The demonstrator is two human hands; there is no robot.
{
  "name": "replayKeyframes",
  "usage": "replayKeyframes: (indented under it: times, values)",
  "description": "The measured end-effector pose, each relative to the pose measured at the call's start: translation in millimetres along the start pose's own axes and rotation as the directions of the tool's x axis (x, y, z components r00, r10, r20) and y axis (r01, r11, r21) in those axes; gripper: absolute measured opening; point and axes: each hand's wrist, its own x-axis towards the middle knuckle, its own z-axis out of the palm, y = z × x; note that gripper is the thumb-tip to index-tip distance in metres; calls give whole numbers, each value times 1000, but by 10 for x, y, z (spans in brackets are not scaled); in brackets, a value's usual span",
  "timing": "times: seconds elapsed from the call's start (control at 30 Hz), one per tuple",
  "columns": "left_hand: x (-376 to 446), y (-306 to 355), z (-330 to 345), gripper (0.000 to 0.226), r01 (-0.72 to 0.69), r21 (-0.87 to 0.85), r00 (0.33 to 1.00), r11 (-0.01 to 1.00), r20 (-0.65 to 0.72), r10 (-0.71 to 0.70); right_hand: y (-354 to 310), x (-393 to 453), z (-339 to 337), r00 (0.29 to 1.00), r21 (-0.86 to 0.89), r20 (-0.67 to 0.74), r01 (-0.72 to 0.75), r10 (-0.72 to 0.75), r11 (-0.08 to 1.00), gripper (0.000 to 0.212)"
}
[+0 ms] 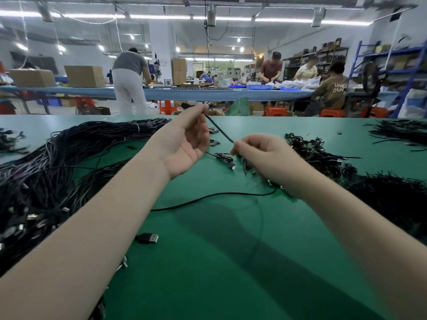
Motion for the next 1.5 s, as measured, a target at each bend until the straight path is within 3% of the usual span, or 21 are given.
replayKeyframes:
  times: [0.13, 0.2, 0.3, 0.47, 0.53, 0.63, 0.7, 0.8, 0.93, 1.07, 1.17, 1.23, 1.27, 1.33, 1.37, 1.4, 1.43, 1.5]
  values:
    - [-8, -22, 45, 31, -52, 261, 999, 964, 25, 47, -106, -122, 280, 982, 141, 189, -47, 20, 989, 29]
    - [-42, -22, 54, 43, -11, 380, 995, 925, 93, -27, -134, -160, 347, 973, 190, 229, -70, 25, 979, 29]
    - [-82, -18, 78, 54, 10, 451, 987, 892, 140, -82, -161, -183, 356, 974, 237, 224, -77, 22, 968, 29]
    - [-125, 130, 89, 49, -13, 546, 987, 838, 141, -76, -142, -177, 307, 973, 426, 221, -159, 68, 891, 30]
    - [-132, 183, 41, 49, 5, 643, 992, 766, 94, -85, -130, -165, 293, 981, 491, 175, -163, 87, 856, 28]
    - [-149, 204, -65, 59, 76, 812, 991, 579, 1, -131, -119, -153, 277, 989, 514, 67, -148, 132, 845, 27]
    - [-134, 153, -101, 64, 72, 842, 996, 534, -35, -79, -122, -158, 277, 989, 480, 54, -147, 139, 865, 26]
    - [-79, 43, -78, 57, 4, 787, 998, 617, -41, 45, -126, -189, 324, 984, 400, 157, -142, 85, 906, 27]
    - [-84, 41, 16, 45, -52, 651, 998, 757, 13, 58, -79, -198, 393, 958, 371, 287, -115, 4, 921, 29]
    - [-173, 147, 157, 57, -135, 413, 983, 901, 171, 69, 75, -185, 411, 918, 327, 395, -112, -28, 938, 31]
    - [-310, 310, 168, 55, -61, 267, 929, 962, 368, -44, 184, -198, 331, 898, 243, 435, -190, 68, 951, 36]
    - [-366, 381, 117, 49, -30, 501, 860, 865, 453, -233, 186, -159, 203, 943, 247, 302, -218, 139, 944, 35]
    - [-366, 358, 97, 49, -20, 680, 832, 733, 418, -365, 155, -132, 130, 961, 279, 224, -220, 159, 935, 36]
    - [-277, 210, 78, 56, 40, 914, 806, 405, 209, -553, 29, -75, 8, 979, 332, 113, -197, 168, 922, 37]
    - [-231, 125, 89, 57, 75, 943, 826, 325, 124, -551, -50, -57, -25, 985, 311, 82, -168, 150, 935, 36]
    - [-187, 55, 97, 54, 86, 940, 871, 330, 91, -484, -126, -54, -35, 991, 262, 56, -129, 118, 956, 35]
    - [-146, 12, 103, 49, 73, 908, 926, 412, 92, -366, -196, -61, -17, 996, 226, 38, -88, 82, 970, 34]
    - [-109, 16, 101, 43, 0, 725, 983, 689, 128, -133, -283, -99, 56, 998, 287, 56, -40, 24, 957, 33]
